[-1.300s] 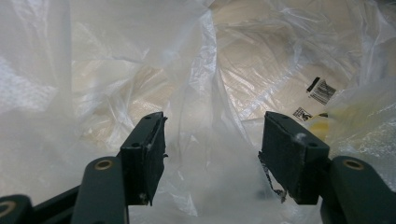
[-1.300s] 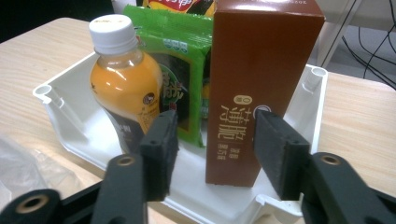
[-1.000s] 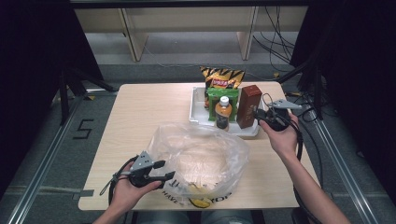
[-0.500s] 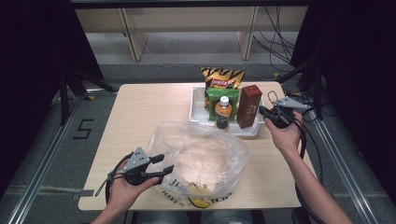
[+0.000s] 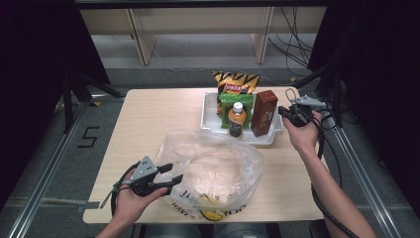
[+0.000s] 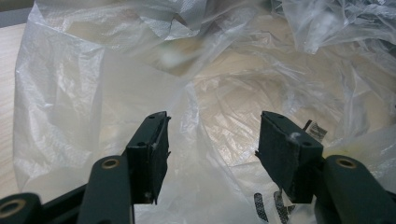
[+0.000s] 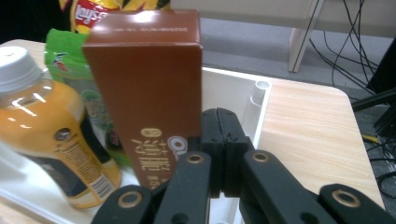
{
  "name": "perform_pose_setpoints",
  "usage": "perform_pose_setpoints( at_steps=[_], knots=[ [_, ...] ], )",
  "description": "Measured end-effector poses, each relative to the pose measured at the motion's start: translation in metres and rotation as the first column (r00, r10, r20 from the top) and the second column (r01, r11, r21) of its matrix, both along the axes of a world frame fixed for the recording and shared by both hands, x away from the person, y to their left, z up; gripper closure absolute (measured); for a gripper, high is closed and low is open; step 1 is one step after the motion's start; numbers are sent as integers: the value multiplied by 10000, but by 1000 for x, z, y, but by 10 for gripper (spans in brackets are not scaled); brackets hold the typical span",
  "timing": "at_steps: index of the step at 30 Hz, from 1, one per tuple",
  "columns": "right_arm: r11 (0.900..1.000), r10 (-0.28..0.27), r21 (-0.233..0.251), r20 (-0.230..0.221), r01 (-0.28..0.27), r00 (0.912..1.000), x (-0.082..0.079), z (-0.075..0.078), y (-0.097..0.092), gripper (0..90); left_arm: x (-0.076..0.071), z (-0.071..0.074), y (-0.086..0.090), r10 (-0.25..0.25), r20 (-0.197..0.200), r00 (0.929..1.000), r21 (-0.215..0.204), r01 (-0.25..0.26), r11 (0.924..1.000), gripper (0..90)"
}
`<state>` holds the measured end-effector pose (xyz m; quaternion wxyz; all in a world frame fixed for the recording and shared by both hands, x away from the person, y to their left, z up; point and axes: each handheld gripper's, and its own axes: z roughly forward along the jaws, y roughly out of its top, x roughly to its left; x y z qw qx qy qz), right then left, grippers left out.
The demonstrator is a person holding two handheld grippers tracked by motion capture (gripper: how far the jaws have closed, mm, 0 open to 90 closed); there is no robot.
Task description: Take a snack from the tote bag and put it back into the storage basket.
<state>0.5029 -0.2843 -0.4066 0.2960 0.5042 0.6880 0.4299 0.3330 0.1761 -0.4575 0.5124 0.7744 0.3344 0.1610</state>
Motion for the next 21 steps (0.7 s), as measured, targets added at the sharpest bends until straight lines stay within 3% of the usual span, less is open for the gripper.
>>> perform_pose_setpoints(
  at_steps=[3, 4, 5, 7, 8, 9, 13, 15, 18, 21],
  knots=[
    [9994, -247, 239, -158, 251, 9996, 2, -2, 2, 900, 0, -1, 0, 40, -55, 10000, -5, -40, 10000, 424],
    [9999, -65, 98, -6, 65, 10000, 4, -3, 1, 900, 0, -1, 0, 37, -59, 10000, -9, -38, 10000, 424],
    [9995, -221, 229, -219, 226, 9995, 4, -3, 3, 900, 0, -1, -1, 36, -63, 10000, -2, -36, 10000, 424],
    [10000, 8, 48, -98, -7, 10000, 7, -3, 1, 900, 0, -1, -1, -38, -71, 10000, -60, 37, 10000, 424],
    [9996, -193, 180, -220, 197, 9996, 6, -3, 3, 900, 1, -1, -1, -37, -37, 10000, -34, 37, 10000, 424],
    [10000, 22, -31, -29, -22, 10000, 9, -4, 0, 900, 1, -2, 0, -62, -21, 10000, -20, 62, 10000, 424],
    [9999, -138, 84, -105, 139, 9998, 10, -4, 1, 900, 1, -2, 0, -78, -12, 10000, 77, 78, 9999, 423],
    [10000, 37, -72, -17, -37, 10000, 13, -4, -2, 900, 1, -3, -1, 19, -146, 9999, 22, -19, 10000, 423],
    [9998, 158, -151, -44, -159, 9999, 15, -5, -2, 900, 2, -3, 0, -145, -28, 9999, 43, 145, 9999, 423],
    [10000, 74, 19, -187, -74, 9998, 15, -6, 2, 900, 2, -3, 0, -156, -52, 9999, 54, 156, 9999, 423]
  ],
)
